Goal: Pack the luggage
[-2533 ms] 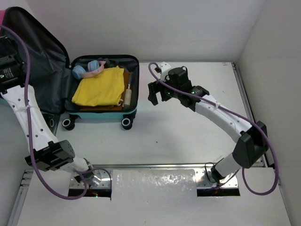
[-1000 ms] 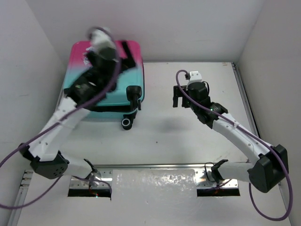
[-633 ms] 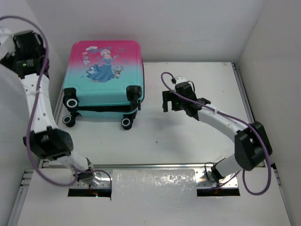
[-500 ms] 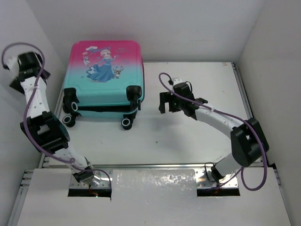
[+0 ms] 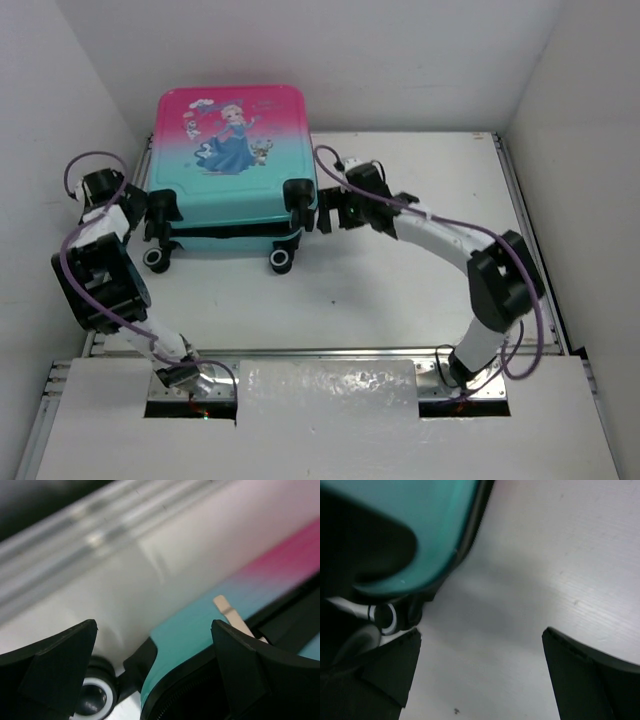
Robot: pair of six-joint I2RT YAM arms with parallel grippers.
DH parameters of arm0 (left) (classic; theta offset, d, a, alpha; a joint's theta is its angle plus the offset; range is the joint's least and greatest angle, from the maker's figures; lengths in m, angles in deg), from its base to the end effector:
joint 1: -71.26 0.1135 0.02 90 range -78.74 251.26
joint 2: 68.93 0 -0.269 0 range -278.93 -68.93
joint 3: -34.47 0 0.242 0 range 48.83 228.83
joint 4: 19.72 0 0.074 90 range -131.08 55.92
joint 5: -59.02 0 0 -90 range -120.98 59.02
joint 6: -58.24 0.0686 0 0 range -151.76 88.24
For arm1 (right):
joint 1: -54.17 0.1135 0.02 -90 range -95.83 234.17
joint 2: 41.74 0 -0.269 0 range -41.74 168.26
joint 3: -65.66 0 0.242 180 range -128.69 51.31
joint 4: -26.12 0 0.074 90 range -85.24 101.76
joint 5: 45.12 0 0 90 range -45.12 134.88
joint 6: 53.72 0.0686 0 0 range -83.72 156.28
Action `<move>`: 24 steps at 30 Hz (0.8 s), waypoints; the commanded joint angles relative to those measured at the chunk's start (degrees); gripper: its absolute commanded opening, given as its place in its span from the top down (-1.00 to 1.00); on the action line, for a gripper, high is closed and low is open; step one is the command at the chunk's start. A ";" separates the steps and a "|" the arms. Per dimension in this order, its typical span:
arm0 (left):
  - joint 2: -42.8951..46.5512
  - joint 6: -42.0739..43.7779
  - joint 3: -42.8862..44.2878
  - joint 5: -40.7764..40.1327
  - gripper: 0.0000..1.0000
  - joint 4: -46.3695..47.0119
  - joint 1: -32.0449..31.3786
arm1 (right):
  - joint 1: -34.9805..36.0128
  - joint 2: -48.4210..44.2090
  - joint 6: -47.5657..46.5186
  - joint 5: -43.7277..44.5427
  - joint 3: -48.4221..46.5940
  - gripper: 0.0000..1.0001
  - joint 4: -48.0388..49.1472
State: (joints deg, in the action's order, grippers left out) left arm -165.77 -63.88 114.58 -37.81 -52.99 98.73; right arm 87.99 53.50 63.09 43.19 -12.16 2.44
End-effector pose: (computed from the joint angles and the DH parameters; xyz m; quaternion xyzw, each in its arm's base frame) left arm 0.3291 0.1803 0.2021 -0.4838 0.8039 0.0421 0.3434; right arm 0.3170 0.2148 0.2152 -0.0617 0.9081 0.2205 0.3505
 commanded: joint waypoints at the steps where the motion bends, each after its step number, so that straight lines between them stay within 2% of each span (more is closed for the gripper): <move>1: 8.31 -1.27 -10.71 21.60 -0.94 2.19 -12.57 | -2.69 6.17 -8.06 7.73 -17.19 -0.98 -13.20; 3: 13.14 -4.77 -17.57 21.69 -0.94 6.50 -16.81 | -6.29 9.95 -9.66 9.51 -23.95 -0.98 -19.39; 4: 14.30 -6.54 -19.59 21.94 -0.94 8.61 -21.96 | -7.62 10.57 -10.19 9.43 -25.29 -0.98 -20.38; 5: 15.26 -9.08 -22.92 22.73 -0.93 10.64 -24.54 | -9.11 11.45 -10.72 9.25 -26.79 -0.98 -21.69; 6: 16.67 -10.75 -24.08 22.48 -0.93 12.83 -31.26 | -11.65 13.37 -11.59 9.95 -30.80 -0.98 -24.92; 8: 18.60 -14.96 -26.81 19.50 -0.92 15.13 -39.38 | -14.12 15.66 -13.52 10.92 -37.57 -0.98 -27.49; 9: 19.57 -16.38 -28.04 14.53 -0.92 15.75 -48.55 | -16.22 17.85 -16.06 11.36 -39.87 -0.98 -30.11; 11: 23.07 -21.02 -29.27 8.97 -0.92 14.97 -57.22 | -18.52 21.80 -19.40 13.98 -48.02 -0.98 -35.55; 12: 24.84 -22.53 -30.15 3.37 -0.92 14.61 -64.39 | -19.31 23.13 -19.77 16.00 -50.86 -0.98 -38.03; 14: 31.07 -27.37 -31.74 -3.24 -0.91 8.85 -71.28 | -21.68 25.33 -18.38 21.89 -57.46 -0.98 -43.99; 15: 33.62 -28.25 -31.83 -10.50 -0.90 6.11 -72.54 | -22.65 25.08 -17.24 23.30 -58.00 -0.98 -45.33; 17: 39.78 -28.18 -29.29 -16.70 -0.89 -2.47 -73.78 | -24.41 20.63 -13.21 27.87 -53.99 -0.98 -45.09; 18: 41.36 -27.48 -26.06 -22.03 -0.89 -4.62 -73.78 | -24.59 18.25 -12.14 30.06 -51.18 -0.98 -43.69; 19: 42.51 -24.16 -23.86 -24.43 -0.89 -8.03 -73.78 | -24.51 15.62 -11.17 32.43 -44.10 -0.98 -41.94; 20: 42.26 -22.91 -21.22 -27.42 -0.89 -10.41 -73.69 | -24.59 12.80 -9.16 33.15 -40.20 -0.98 -37.48; 21: 41.30 -22.03 -14.93 -33.45 -0.92 -12.70 -73.61 | -24.60 7.64 -7.66 34.90 -37.03 -0.98 -35.61; 23: 36.56 -16.33 -8.22 -35.88 -0.98 -15.43 -69.95 | -24.68 3.04 -3.63 38.06 -28.67 -0.98 -31.58; 24: 34.63 -11.26 -2.27 -33.97 -0.99 -15.10 -67.57 | -24.68 -1.59 -2.47 38.60 -26.21 -0.98 -29.98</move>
State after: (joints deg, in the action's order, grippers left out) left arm -128.09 -83.77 101.75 -64.12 -64.58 27.21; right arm 60.15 62.83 53.01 81.54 -42.21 -33.65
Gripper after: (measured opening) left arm 0.991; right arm 0.985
